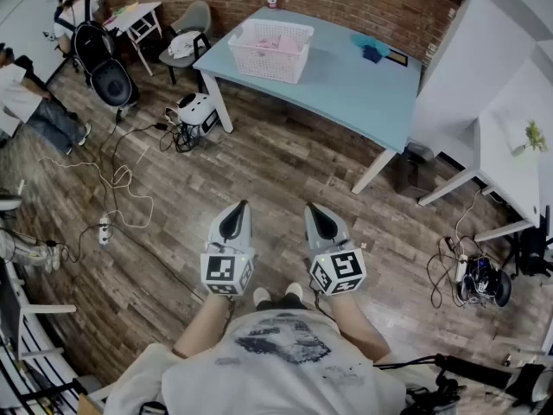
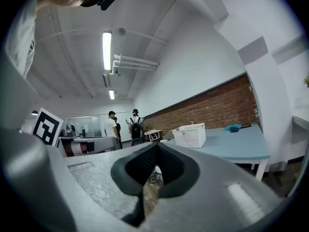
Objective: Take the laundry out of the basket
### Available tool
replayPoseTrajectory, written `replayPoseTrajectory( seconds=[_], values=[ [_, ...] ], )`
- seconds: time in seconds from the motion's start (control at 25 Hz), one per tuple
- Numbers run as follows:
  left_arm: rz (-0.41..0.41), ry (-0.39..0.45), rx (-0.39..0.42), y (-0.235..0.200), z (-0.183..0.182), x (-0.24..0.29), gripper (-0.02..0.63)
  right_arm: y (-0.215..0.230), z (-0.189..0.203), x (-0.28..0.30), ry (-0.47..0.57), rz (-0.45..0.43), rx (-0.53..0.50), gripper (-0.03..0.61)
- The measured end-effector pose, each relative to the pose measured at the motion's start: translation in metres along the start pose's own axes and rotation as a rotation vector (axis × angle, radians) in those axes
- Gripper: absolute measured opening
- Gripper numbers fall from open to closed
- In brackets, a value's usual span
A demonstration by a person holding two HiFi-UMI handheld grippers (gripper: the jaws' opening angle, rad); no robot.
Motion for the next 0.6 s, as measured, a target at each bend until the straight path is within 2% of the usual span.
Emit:
replayPoseTrajectory(
  seconds=[0.32, 0.6],
  values=[
    [-0.013, -0.010, -0.004, 0.023, -0.004, 0.010, -0.008, 0.016, -0.007, -0.006, -0.011, -0.025, -0.002, -0.003],
    [-0.016, -0.004, 0.000, 0.033, -0.010, 0.018, -0.009, 0.033, -0.017, -0.004, 0.009, -0.036, 0.037, -0.003]
  ],
)
Point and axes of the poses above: the fingertips, and each gripper's own axes: x forward along the fingers, y to its right, z out of its underside, the point moved 2 cm from there along -x, backward along the fingers, and after that the axes turned 6 degrees about x, right-handed, at the moved point
